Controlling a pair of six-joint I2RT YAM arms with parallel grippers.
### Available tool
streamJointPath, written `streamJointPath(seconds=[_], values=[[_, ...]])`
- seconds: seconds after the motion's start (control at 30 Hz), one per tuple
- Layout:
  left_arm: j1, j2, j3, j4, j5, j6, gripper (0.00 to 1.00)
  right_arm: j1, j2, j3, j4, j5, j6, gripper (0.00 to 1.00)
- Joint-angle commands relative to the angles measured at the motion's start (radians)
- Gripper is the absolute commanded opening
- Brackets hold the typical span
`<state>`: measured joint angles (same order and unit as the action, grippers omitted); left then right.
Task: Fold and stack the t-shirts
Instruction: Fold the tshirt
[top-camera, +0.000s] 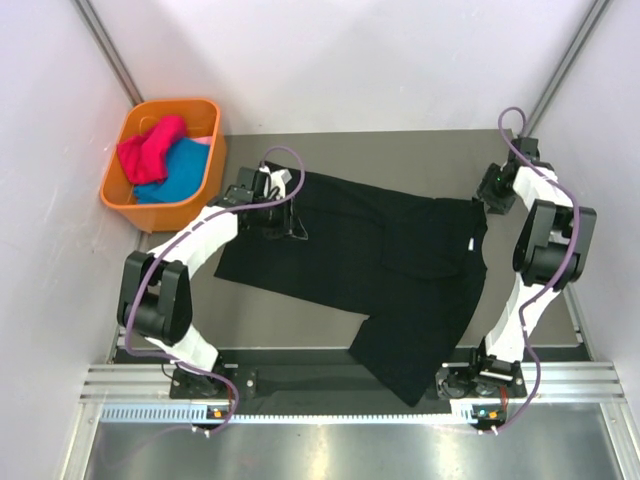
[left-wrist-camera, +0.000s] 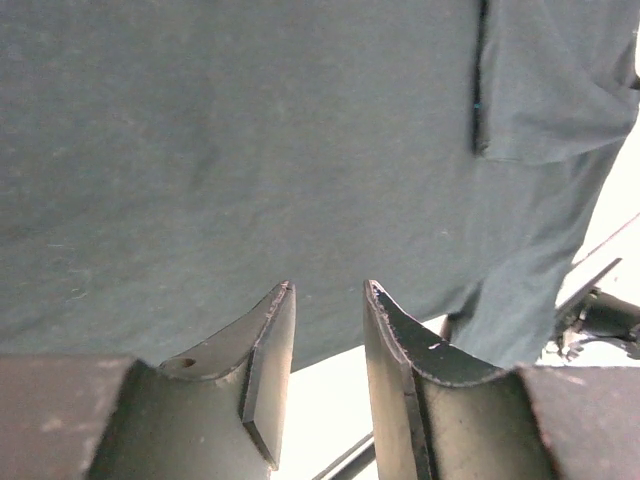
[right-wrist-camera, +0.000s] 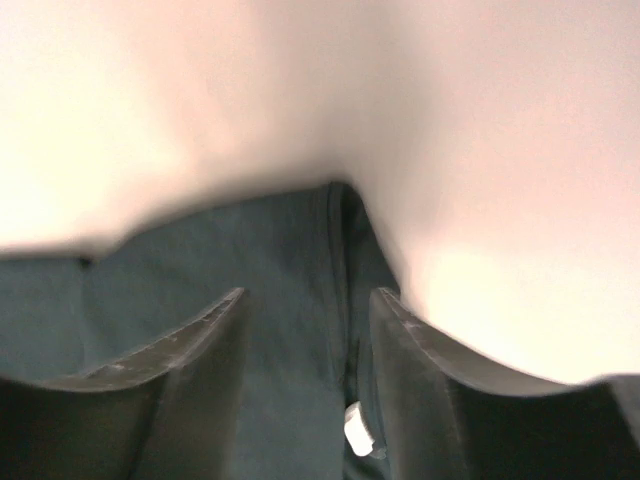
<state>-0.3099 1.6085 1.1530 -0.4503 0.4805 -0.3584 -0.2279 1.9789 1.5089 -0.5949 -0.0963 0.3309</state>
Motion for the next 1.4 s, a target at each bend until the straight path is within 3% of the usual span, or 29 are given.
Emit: streamJointPath(seconds=[0.0, 0.07, 0.17, 0.27, 0.47, 0.5, 0.53, 0.6, 0.7, 1.0, 1.37], values=[[0.017, -0.044, 0.005, 0.001, -0.045, 0.044, 0.39, -0.019, 0.057, 0.109, 0.001, 0.033, -0.065, 0.49], [0.031, -0.036, 0.026, -0.01, -0.051, 0.047, 0.39, -0.019, 0.093, 0.131, -0.003, 0.027, -0.078, 0.47], [0.034, -0.006, 0.043, -0.014, -0.039, 0.044, 0.39, -0.018, 0.135, 0.161, 0.0, 0.003, -0.079, 0.55], [0.04, 0.028, 0.056, -0.019, -0.025, 0.038, 0.39, -0.018, 0.169, 0.18, -0.019, 0.003, -0.082, 0.57], [0.063, 0.09, 0.086, -0.028, 0.012, 0.018, 0.39, -0.019, 0.189, 0.172, -0.011, 0.013, -0.089, 0.49], [0.064, 0.1, 0.089, -0.027, 0.023, 0.012, 0.39, -0.021, 0.19, 0.168, -0.011, 0.017, -0.087, 0.45], [0.069, 0.119, 0.094, -0.028, 0.035, 0.007, 0.39, -0.021, 0.19, 0.166, -0.011, 0.024, -0.082, 0.3], [0.075, 0.143, 0.106, -0.027, 0.059, -0.007, 0.38, -0.021, 0.183, 0.149, -0.009, 0.068, -0.061, 0.1], [0.087, 0.16, 0.122, -0.033, 0.082, -0.024, 0.38, -0.027, 0.147, 0.113, -0.019, 0.203, -0.004, 0.0], [0.14, 0.174, 0.113, -0.022, 0.096, -0.047, 0.38, -0.041, 0.112, 0.057, 0.027, 0.273, 0.108, 0.0], [0.152, 0.171, 0.103, -0.016, 0.099, -0.059, 0.38, -0.041, 0.221, 0.267, 0.066, 0.277, 0.131, 0.0]])
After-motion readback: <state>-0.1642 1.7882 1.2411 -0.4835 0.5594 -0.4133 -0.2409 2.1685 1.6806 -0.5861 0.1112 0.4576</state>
